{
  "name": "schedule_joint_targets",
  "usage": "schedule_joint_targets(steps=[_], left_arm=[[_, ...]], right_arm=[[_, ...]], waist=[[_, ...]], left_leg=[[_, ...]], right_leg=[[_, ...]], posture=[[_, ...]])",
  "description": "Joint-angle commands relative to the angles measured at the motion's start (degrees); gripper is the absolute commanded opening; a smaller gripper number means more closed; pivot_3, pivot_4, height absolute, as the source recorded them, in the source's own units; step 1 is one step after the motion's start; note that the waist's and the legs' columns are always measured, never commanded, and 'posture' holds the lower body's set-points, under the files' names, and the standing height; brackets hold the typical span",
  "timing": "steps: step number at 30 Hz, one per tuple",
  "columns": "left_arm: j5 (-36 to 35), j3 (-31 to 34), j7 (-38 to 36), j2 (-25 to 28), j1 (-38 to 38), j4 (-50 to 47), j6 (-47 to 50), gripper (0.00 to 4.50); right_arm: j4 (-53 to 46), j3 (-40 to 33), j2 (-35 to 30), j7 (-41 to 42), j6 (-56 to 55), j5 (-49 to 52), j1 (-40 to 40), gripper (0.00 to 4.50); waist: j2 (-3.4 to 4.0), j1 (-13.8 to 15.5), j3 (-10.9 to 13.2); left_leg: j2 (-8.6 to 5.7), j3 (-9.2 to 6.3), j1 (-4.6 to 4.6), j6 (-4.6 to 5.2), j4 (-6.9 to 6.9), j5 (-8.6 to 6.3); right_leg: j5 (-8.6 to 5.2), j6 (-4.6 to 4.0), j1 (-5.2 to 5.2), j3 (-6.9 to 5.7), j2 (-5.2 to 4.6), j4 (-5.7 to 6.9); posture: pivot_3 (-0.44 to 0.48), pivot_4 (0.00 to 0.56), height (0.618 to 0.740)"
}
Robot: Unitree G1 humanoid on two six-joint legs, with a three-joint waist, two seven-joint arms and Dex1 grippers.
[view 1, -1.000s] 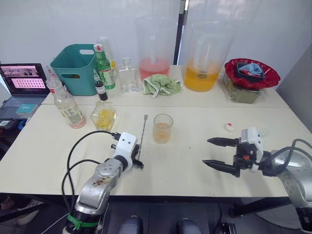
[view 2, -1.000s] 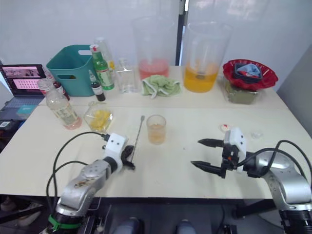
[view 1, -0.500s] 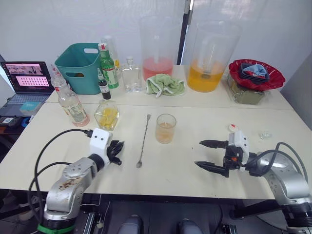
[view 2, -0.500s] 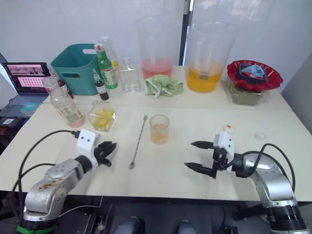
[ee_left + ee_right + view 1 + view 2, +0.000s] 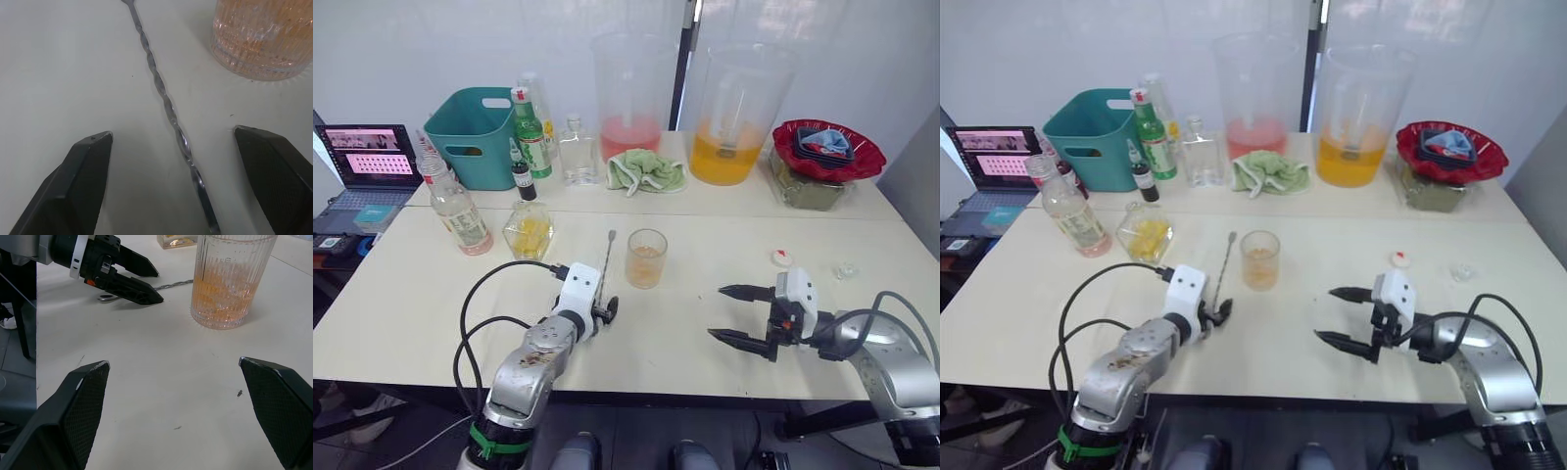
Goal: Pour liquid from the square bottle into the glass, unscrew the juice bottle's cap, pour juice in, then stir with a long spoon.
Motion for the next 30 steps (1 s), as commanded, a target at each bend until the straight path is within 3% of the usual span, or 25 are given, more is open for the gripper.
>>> schedule_joint_targets(steps=[1,9,12,14,21,26,30], left_arm=[[1.33,-0.51,1.97,-2.12,0.82,2.71,4.58,3.60],[0.14,5.45,0.61,-2.65,2.24,1.51,5.75,0.97],[1.31,6.21,-1.59,2.01,2.33,1.58,2.86,0.04],[2.55,5.25,-4.51,7.55,1.81,0.73,-0.06,0.04],[-2.91,12.56,-16.28,18.44,3.76,-6.11,-8.25,0.04],[-7.32,16.95,-29.39,28.05,12.99,-10.64,-15.58,0.04],[-9.72,19.07,-37.23,32.76,18.22,-8.35,-21.16,0.04]], right_arm=[[-2.17,-2.76,-1.84,-0.07,0.45,1.20,-0.09,4.50],[-1.52,-1.20,-2.01,0.62,0.26,0.15,-0.50,4.50],[-0.93,-0.33,-1.17,0.43,0.01,-0.10,-1.20,4.50],[0.19,0.19,-0.93,0.46,-0.46,-0.44,-1.96,4.50],[2.65,1.54,0.35,0.79,-1.66,-1.54,-3.65,4.50],[3.80,3.02,2.04,0.46,-2.71,-2.44,-4.41,4.50],[4.35,3.49,2.95,0.37,-3.51,-2.99,-4.62,4.50]], waist=[[0.01,0.05,-0.01],[0.06,-0.21,-0.04],[0.08,-0.31,-0.05],[0.08,-0.57,-0.05],[0.05,-1.43,-0.03],[0.06,-1.47,-0.03],[0.06,-1.20,-0.02]], left_leg=[[0.00,0.01,0.06,0.00,0.01,0.00],[0.00,0.05,0.58,0.01,-0.11,-0.02],[0.01,0.06,0.60,0.01,-0.12,-0.02],[0.02,0.06,0.63,0.01,-0.18,-0.02],[0.07,-0.04,0.42,0.01,-0.28,-0.01],[0.05,-0.04,0.23,0.01,-0.32,-0.02],[0.08,-0.01,0.09,0.00,-0.37,-0.01]], right_leg=[[0.00,0.00,0.07,-0.01,0.00,-0.01],[-0.03,0.04,0.67,-0.10,0.01,-0.21],[-0.03,0.04,0.67,-0.10,0.01,-0.21],[-0.03,0.04,0.67,-0.09,0.02,-0.21],[-0.04,-0.01,0.37,-0.07,0.06,-0.18],[-0.04,-0.01,0.13,0.00,-0.04,-0.17],[-0.04,-0.03,-0.09,0.00,-0.04,-0.15]], posture=[[0.000,0.150,0.740],[0.000,0.150,0.740],[0.000,0.150,0.740],[0.000,0.150,0.740],[0.000,0.150,0.740],[0.000,0.150,0.740],[0.000,0.150,0.740]])
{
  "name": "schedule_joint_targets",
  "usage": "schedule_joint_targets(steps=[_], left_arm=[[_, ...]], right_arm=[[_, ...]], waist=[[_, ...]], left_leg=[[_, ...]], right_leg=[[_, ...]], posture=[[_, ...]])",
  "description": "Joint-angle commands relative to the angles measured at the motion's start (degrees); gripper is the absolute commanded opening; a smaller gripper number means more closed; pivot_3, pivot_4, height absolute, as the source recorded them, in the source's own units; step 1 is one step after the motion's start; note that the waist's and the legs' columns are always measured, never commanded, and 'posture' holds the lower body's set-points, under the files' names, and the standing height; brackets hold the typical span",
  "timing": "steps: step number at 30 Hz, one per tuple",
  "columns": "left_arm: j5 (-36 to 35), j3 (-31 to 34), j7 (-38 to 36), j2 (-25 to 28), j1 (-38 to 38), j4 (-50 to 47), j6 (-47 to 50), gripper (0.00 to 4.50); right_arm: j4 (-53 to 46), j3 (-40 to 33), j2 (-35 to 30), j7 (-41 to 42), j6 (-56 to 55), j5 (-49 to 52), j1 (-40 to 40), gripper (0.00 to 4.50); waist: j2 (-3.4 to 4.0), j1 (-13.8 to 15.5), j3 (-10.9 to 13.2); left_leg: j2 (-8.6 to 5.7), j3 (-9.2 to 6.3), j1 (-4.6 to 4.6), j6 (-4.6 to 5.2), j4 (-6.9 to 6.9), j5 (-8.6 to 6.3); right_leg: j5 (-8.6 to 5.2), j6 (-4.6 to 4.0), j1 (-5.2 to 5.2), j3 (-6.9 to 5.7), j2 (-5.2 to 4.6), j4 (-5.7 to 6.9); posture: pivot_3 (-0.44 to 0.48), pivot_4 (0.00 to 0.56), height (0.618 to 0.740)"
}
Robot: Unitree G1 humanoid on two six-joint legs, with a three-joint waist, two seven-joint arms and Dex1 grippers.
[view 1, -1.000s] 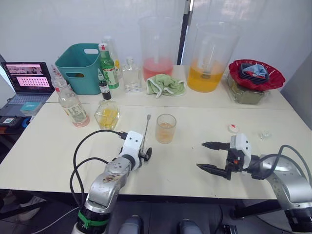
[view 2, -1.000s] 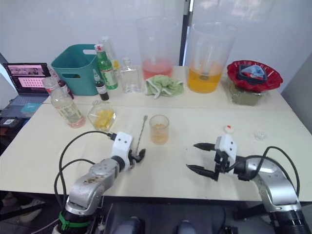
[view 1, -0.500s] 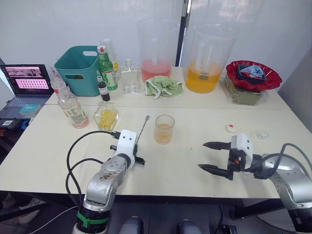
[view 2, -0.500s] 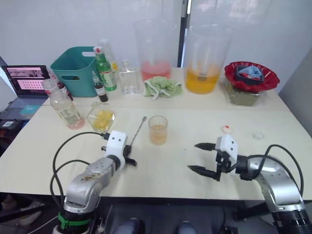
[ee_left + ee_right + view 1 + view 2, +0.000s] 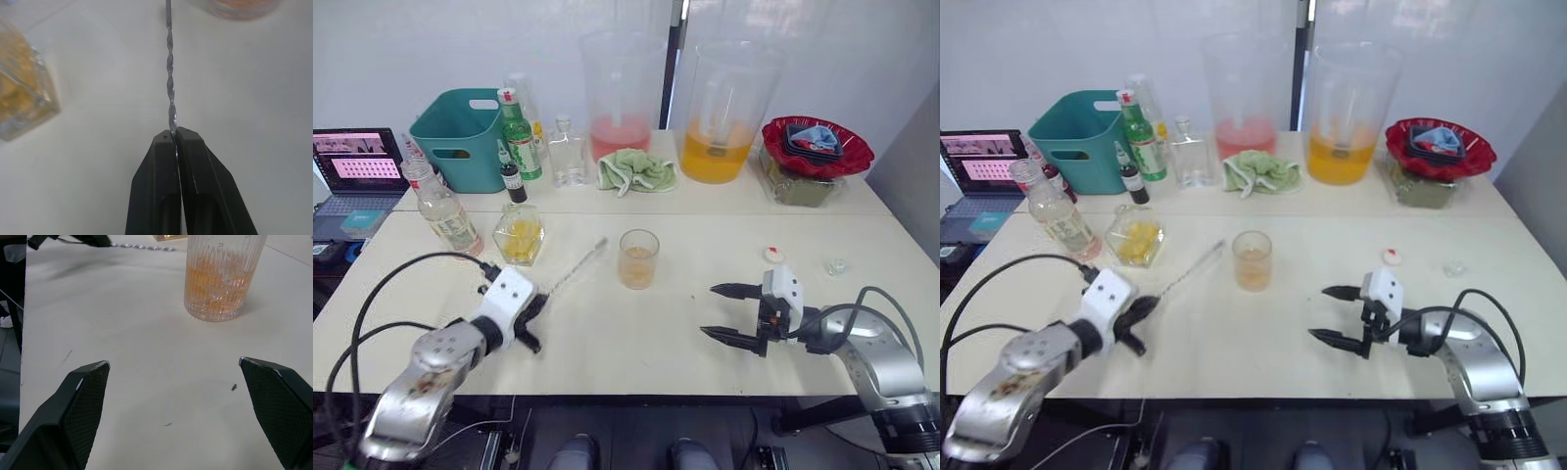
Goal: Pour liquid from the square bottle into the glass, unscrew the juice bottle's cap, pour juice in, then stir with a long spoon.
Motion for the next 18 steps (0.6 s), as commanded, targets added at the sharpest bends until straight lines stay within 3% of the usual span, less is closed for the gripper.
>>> schedule_joint_targets(steps=[1,4,8,12,15,18], left_arm=[[-2.25,2.68,-6.80,3.27,2.34,0.87,-5.46,0.04],[-0.46,2.91,-7.54,5.67,4.81,3.63,-7.12,0.04],[-2.98,3.53,-8.41,5.87,6.06,3.31,-4.56,1.14],[-5.19,2.71,-8.84,6.16,5.41,2.49,-0.21,2.58],[-7.87,3.01,-8.68,6.33,3.26,1.96,4.41,2.58],[-5.04,-0.40,-10.14,10.39,2.14,4.21,5.85,2.58]], right_arm=[[-0.47,-0.35,0.51,0.00,-1.95,-0.04,-0.43,4.50],[-0.39,-0.67,0.56,-0.09,-2.71,-0.38,0.05,4.50],[-1.20,-1.52,0.14,-0.45,-3.36,-0.24,1.61,4.50],[-0.83,-1.65,0.18,-0.66,-3.75,-0.28,1.73,4.50],[-0.69,-1.78,0.25,-0.78,-3.99,-0.31,1.95,4.50],[-0.36,-1.57,0.58,-1.07,-4.75,-0.63,2.18,4.50]], waist=[[0.00,0.21,0.00],[0.00,0.21,0.00],[-0.01,0.37,0.01],[-0.01,0.15,0.00],[-0.01,0.19,0.00],[-0.01,0.15,0.00]], left_leg=[[0.00,0.00,-0.01,-0.01,0.01,0.01],[0.00,0.04,0.00,-0.02,0.01,0.02],[0.01,0.01,-0.01,-0.02,0.01,0.01],[0.03,0.03,0.02,-0.02,0.01,0.01],[0.02,0.02,0.03,-0.02,0.01,0.01],[0.02,0.01,0.04,-0.02,0.01,0.01]], right_leg=[[0.00,0.00,0.00,0.00,0.00,0.00],[0.00,0.00,0.00,0.03,-0.01,-0.02],[0.00,0.00,0.01,-0.01,0.00,-0.01],[0.00,0.00,-0.01,0.01,0.01,0.02],[0.00,0.00,0.01,0.00,0.01,0.03],[0.00,0.00,0.00,0.00,0.03,0.06]], posture=[[0.000,0.150,0.740],[0.000,0.150,0.740],[0.000,0.150,0.740],[0.000,0.150,0.740],[0.000,0.150,0.740],[0.000,0.150,0.740]])
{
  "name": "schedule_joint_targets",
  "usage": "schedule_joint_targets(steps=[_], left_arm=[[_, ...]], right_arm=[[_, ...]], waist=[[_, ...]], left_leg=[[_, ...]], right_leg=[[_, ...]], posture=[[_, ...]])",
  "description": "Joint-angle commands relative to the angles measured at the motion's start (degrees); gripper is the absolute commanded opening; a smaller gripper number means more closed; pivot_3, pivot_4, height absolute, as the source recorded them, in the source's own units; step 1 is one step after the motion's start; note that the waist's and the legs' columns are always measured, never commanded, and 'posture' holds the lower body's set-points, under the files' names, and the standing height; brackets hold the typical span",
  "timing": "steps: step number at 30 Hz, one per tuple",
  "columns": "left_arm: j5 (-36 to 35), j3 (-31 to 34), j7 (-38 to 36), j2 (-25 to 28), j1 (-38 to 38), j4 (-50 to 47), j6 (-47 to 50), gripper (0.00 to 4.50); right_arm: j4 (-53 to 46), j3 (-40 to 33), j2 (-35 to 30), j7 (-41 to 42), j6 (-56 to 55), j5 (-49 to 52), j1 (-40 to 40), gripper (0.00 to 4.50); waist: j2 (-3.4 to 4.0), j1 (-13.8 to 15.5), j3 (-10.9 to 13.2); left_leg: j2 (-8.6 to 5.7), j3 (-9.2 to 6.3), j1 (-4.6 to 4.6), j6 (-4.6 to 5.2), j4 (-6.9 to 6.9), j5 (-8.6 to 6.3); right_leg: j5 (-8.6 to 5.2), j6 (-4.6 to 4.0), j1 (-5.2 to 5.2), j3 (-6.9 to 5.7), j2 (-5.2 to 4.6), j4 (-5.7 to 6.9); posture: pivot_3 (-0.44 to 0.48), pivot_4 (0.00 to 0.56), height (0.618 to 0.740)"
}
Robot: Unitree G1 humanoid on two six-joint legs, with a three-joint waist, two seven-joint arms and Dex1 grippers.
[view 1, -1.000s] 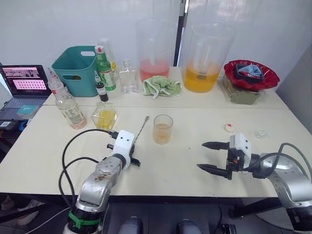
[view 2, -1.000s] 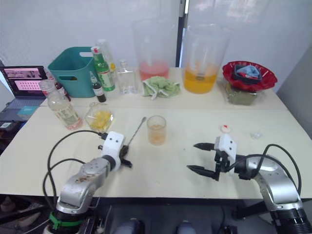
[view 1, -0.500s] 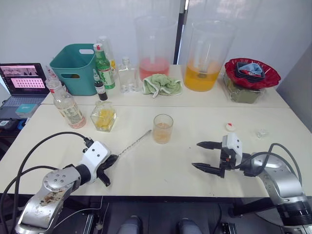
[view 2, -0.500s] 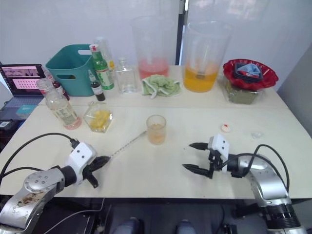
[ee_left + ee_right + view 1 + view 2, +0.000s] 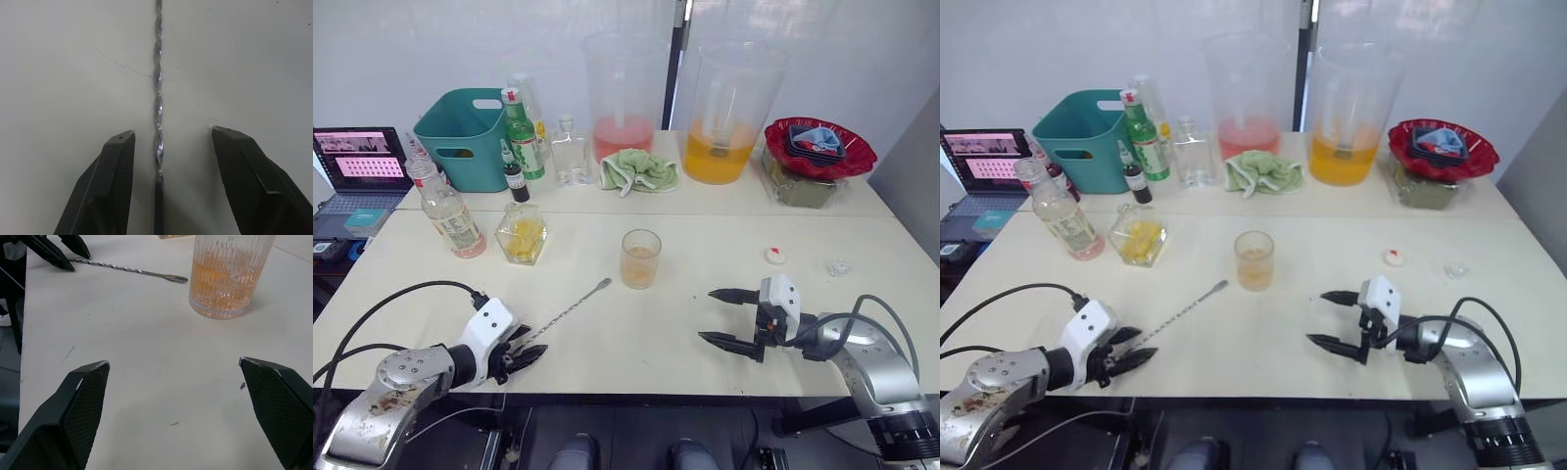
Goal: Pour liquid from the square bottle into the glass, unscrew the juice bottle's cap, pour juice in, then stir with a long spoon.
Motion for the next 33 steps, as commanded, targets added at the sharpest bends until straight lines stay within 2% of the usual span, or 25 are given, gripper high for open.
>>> schedule_joint_targets(steps=[1,2,3,9,14,20,23,30,33], left_arm=[[1.92,-3.70,-1.52,4.10,-0.69,1.54,2.80,2.58],[2.10,-4.55,-1.38,4.62,-0.96,2.04,3.67,2.58],[1.99,-5.06,-1.11,4.83,-1.33,2.40,4.46,2.02],[1.78,-6.97,-1.04,4.81,-5.06,4.93,6.40,0.09],[2.34,-7.30,-1.51,5.21,-5.67,5.64,5.43,0.01],[-0.23,1.02,0.87,1.08,-8.35,8.47,2.30,0.01],[-0.66,3.84,2.19,-0.83,-10.56,7.71,-0.63,0.01],[-6.38,8.48,6.01,-7.02,-18.42,3.49,-0.46,0.01],[-5.91,6.63,6.24,-9.03,-22.75,1.97,-5.39,0.01]], right_arm=[[-0.10,-1.30,0.07,-0.59,-1.86,-0.30,0.11,4.50],[0.08,-1.18,0.16,-0.73,-2.13,-0.44,0.03,4.50],[0.27,-1.12,0.24,-0.86,-2.33,-0.54,-0.07,4.50],[0.80,-1.07,0.39,-1.27,-3.00,-0.82,-0.23,4.50],[0.89,-1.21,0.32,-1.24,-3.14,-0.90,-0.38,4.50],[1.82,-1.49,0.60,-1.03,-1.12,0.87,-3.04,4.50],[1.58,-4.69,2.98,-4.21,7.90,8.63,-6.46,4.50],[2.97,-9.25,5.27,-11.12,19.93,16.10,-14.07,4.50],[0.88,-12.17,9.21,-16.43,28.57,25.48,-19.45,4.50]], waist=[[0.01,-0.15,-0.01],[0.03,-0.28,-0.02],[0.06,-0.32,-0.03],[0.16,-0.26,-0.09],[0.21,-0.10,-0.12],[0.23,-0.07,-0.13],[0.10,-0.19,-0.06],[0.08,0.04,-0.05],[0.03,-0.15,-0.02]], left_leg=[[0.00,0.00,0.01,0.00,0.00,0.00],[0.00,0.02,0.03,0.00,0.00,0.00],[0.00,0.03,0.05,0.00,-0.01,0.00],[0.00,0.03,0.15,0.00,-0.02,0.00],[-0.01,0.02,0.26,0.00,-0.02,0.00],[0.01,0.00,0.36,0.01,-0.02,0.00],[0.03,-0.01,0.32,0.00,0.00,0.01],[-0.02,-0.05,-0.20,-0.01,0.02,0.01],[-0.01,-0.04,-0.24,0.00,0.02,0.00]], right_leg=[[0.00,0.00,0.00,0.01,0.00,0.01],[0.00,0.00,0.01,0.02,0.00,0.01],[0.00,0.00,0.02,0.03,0.00,0.01],[0.00,0.00,0.11,0.03,0.00,0.01],[0.00,0.00,0.25,0.02,-0.01,0.00],[0.00,0.00,0.35,-0.01,0.00,-0.02],[0.00,0.00,0.33,0.00,0.02,-0.02],[0.02,-0.02,-0.18,0.00,-0.02,0.07],[0.03,-0.03,-0.23,0.00,-0.01,0.10]], posture=[[0.000,0.150,0.740],[0.000,0.150,0.740],[0.000,0.150,0.740],[0.000,0.150,0.740],[0.000,0.150,0.740],[0.000,0.150,0.740],[0.000,0.150,0.740],[0.000,0.150,0.740],[0.000,0.150,0.740]])
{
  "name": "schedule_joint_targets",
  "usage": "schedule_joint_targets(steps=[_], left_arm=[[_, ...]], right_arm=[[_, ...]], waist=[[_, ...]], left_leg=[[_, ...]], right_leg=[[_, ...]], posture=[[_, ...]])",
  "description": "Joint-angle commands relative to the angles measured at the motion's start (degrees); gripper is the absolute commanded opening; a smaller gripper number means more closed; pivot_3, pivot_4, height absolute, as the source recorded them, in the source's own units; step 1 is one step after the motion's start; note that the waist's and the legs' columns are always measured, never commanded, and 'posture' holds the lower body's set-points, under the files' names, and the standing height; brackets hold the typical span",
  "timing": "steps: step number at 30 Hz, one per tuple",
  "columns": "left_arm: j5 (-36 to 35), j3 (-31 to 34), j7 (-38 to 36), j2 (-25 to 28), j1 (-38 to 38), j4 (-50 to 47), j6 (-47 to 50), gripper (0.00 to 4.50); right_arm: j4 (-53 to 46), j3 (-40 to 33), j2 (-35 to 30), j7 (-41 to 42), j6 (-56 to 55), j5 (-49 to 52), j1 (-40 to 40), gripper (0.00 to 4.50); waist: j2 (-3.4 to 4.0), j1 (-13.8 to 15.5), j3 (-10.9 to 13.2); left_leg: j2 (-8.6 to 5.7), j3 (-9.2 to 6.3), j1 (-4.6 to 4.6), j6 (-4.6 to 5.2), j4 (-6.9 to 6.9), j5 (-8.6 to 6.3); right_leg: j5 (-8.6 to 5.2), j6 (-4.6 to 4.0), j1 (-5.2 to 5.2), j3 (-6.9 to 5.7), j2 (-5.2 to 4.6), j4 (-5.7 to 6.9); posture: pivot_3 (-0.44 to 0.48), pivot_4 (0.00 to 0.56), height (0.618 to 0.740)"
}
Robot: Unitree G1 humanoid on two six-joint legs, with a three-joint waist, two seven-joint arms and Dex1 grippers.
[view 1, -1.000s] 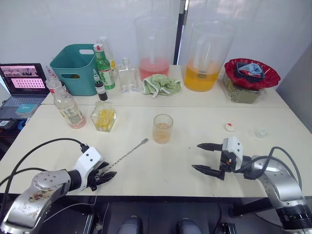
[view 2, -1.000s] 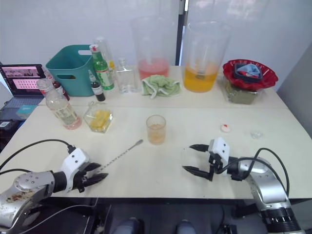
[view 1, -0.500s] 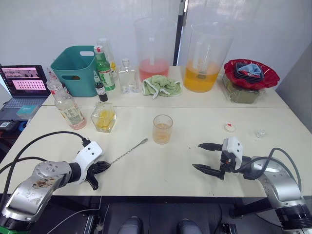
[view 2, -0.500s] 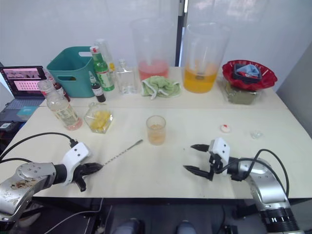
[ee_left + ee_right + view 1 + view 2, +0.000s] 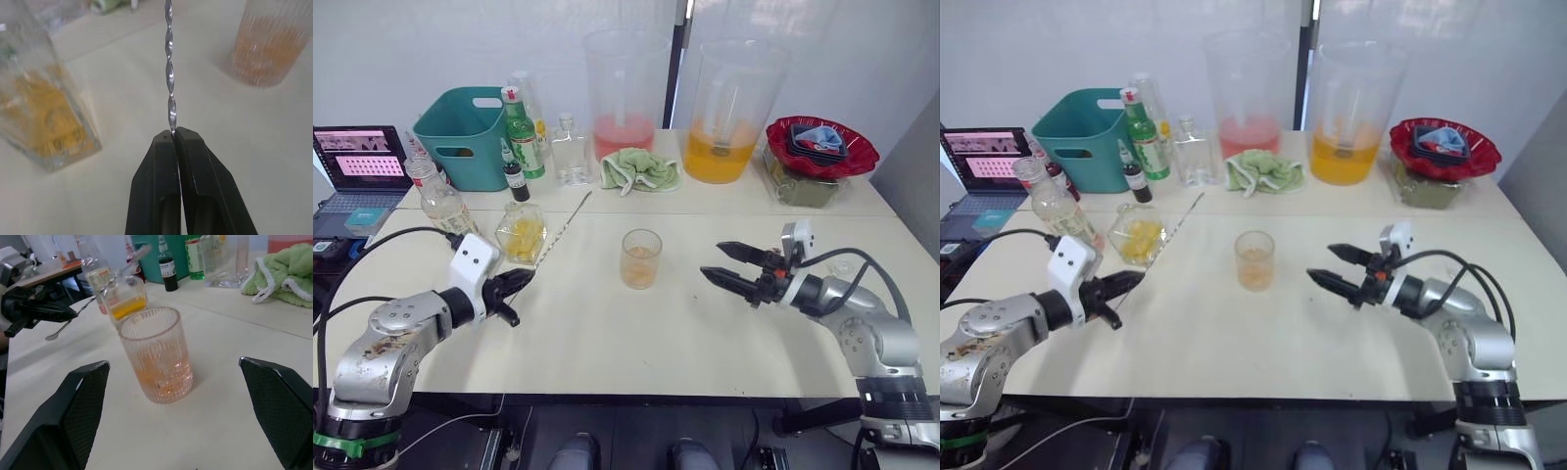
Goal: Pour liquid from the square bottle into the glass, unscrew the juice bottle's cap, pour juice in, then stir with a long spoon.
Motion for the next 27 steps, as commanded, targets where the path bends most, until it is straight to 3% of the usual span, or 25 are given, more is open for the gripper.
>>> schedule_joint_targets(steps=[1,5,11,19,26,27], left_arm=[[-0.59,-0.77,0.99,-1.78,-4.31,-4.15,-5.41,0.01],[-0.16,-5.74,2.06,-4.68,-6.53,-6.46,-6.17,0.01],[0.93,-12.12,2.74,-7.38,-10.33,-6.15,-6.27,0.01],[1.41,-14.30,4.68,-9.20,-10.81,-6.03,-5.32,0.01],[2.39,-15.35,5.65,-10.20,-12.05,-4.36,-5.64,0.01],[2.49,-15.49,5.59,-10.20,-11.99,-4.32,-5.63,0.00]], right_arm=[[-4.27,-3.97,4.53,-6.72,8.29,11.24,-5.00,4.50],[-5.43,-5.24,11.68,-17.70,16.23,19.41,-6.76,4.50],[-7.85,-5.65,20.17,-28.01,18.66,26.17,-8.71,4.50],[-7.94,-5.18,23.53,-36.61,16.47,26.40,-11.92,4.50],[-7.39,-3.93,25.59,-38.95,14.94,24.93,-14.85,4.50],[-7.43,-3.90,25.59,-39.15,14.53,24.62,-14.95,4.24]], waist=[[-0.02,-0.25,0.01],[-0.02,-0.39,0.00],[-0.03,-0.37,0.01],[-0.02,-0.60,0.00],[-0.02,-0.65,0.00],[-0.02,-0.64,0.01]], left_leg=[[0.01,-0.01,-0.01,-0.01,0.00,0.01],[0.00,-0.03,0.01,0.02,-0.01,-0.01],[-0.07,-0.03,-0.04,0.02,0.07,-0.01],[-0.06,-0.02,0.01,0.01,0.06,0.01],[-0.06,-0.02,0.01,0.01,0.06,0.01],[-0.06,-0.02,0.01,0.01,0.06,0.01]], right_leg=[[0.01,-0.01,-0.01,0.00,0.01,0.00],[0.02,-0.03,-0.01,0.00,0.02,0.17],[0.02,-0.03,-0.10,0.01,-0.01,0.36],[0.02,-0.03,-0.13,0.01,0.03,0.41],[0.02,-0.03,-0.16,0.01,0.04,0.46],[0.02,-0.03,-0.16,0.01,0.04,0.45]], posture=[[0.000,0.150,0.740],[0.000,0.150,0.740],[0.000,0.150,0.740],[0.000,0.150,0.740],[0.000,0.150,0.740],[0.000,0.150,0.740]])
